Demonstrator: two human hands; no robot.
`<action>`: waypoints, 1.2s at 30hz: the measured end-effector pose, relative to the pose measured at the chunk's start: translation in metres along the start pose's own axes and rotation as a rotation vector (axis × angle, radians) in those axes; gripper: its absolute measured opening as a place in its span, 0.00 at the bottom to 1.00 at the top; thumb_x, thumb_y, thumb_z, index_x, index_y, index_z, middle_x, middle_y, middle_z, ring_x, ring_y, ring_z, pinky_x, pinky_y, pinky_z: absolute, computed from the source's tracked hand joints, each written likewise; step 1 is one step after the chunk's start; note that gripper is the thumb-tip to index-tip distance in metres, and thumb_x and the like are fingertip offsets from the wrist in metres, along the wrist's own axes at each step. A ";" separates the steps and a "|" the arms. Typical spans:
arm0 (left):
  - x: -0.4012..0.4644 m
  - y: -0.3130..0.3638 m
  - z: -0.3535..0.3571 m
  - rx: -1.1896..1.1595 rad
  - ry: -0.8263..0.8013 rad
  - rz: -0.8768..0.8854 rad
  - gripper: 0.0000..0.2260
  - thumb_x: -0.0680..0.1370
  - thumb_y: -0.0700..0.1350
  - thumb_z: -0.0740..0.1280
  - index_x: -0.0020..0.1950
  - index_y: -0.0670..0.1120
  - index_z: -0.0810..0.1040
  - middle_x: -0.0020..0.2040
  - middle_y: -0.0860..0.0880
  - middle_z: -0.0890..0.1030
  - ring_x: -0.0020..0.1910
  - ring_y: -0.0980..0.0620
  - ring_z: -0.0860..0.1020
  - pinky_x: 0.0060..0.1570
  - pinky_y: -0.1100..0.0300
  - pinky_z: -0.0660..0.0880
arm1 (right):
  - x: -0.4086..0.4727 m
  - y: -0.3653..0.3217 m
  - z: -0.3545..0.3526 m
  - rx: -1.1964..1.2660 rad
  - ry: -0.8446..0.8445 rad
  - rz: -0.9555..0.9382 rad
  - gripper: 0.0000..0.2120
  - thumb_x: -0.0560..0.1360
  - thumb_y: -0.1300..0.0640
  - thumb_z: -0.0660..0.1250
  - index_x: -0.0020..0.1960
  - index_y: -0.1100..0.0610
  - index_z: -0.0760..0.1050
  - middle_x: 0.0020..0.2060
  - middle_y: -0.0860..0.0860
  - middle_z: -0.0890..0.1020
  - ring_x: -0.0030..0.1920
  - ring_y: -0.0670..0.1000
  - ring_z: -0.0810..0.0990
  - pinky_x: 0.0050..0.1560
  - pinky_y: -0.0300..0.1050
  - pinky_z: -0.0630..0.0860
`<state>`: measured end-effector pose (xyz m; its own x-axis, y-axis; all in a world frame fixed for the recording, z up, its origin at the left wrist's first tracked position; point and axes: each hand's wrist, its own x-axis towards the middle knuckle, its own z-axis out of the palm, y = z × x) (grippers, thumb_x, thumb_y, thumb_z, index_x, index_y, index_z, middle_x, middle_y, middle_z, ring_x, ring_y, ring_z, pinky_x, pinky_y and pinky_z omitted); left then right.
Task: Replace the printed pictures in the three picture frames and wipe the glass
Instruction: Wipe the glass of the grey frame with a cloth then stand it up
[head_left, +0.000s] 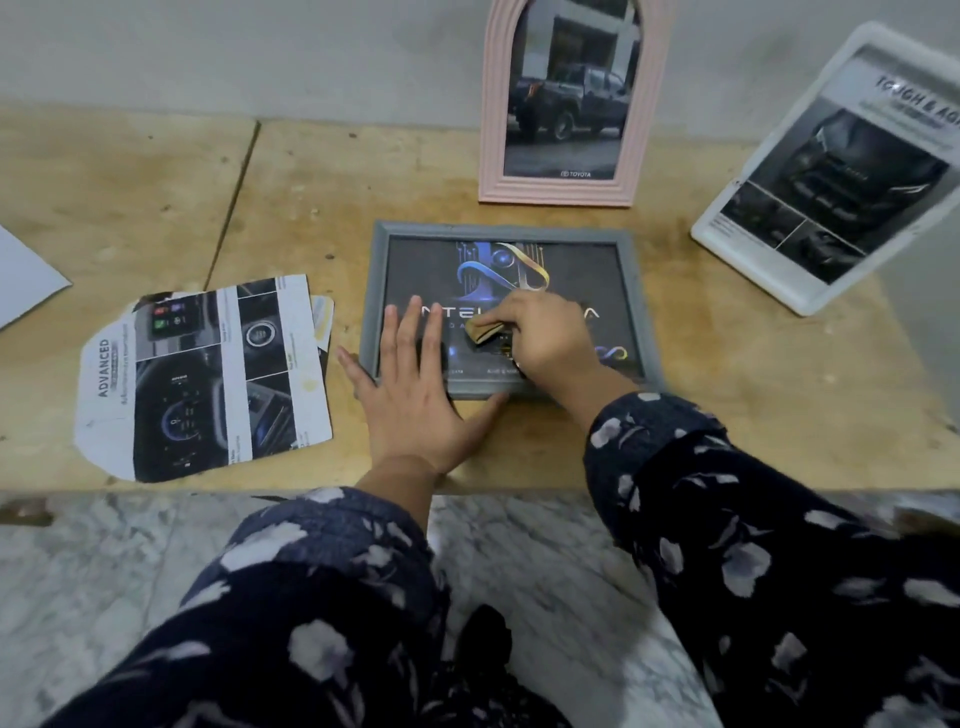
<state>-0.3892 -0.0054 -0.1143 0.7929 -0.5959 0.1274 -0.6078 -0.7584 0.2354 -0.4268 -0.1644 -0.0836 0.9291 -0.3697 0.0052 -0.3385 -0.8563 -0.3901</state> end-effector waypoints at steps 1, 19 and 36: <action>0.000 0.000 0.000 0.000 -0.003 0.002 0.46 0.69 0.75 0.54 0.79 0.50 0.51 0.79 0.51 0.49 0.78 0.50 0.44 0.68 0.30 0.38 | -0.008 -0.001 0.000 0.058 0.023 -0.013 0.27 0.64 0.61 0.54 0.55 0.48 0.83 0.51 0.50 0.84 0.54 0.56 0.80 0.49 0.45 0.73; 0.001 0.003 -0.004 0.002 -0.023 0.003 0.45 0.69 0.75 0.53 0.79 0.52 0.49 0.79 0.53 0.47 0.78 0.53 0.42 0.69 0.31 0.36 | 0.053 0.037 -0.053 -0.022 0.028 0.198 0.22 0.74 0.67 0.58 0.58 0.48 0.81 0.53 0.50 0.82 0.52 0.51 0.78 0.41 0.38 0.69; 0.000 0.005 -0.005 0.003 -0.002 0.010 0.45 0.68 0.75 0.54 0.78 0.50 0.55 0.79 0.51 0.54 0.78 0.50 0.48 0.70 0.31 0.40 | -0.039 0.032 -0.008 0.021 0.103 0.092 0.22 0.66 0.62 0.56 0.49 0.49 0.84 0.49 0.50 0.83 0.48 0.58 0.78 0.47 0.44 0.71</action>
<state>-0.3921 -0.0078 -0.1086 0.7866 -0.6041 0.1281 -0.6160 -0.7530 0.2312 -0.4746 -0.1803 -0.0892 0.8740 -0.4819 0.0627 -0.4171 -0.8101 -0.4121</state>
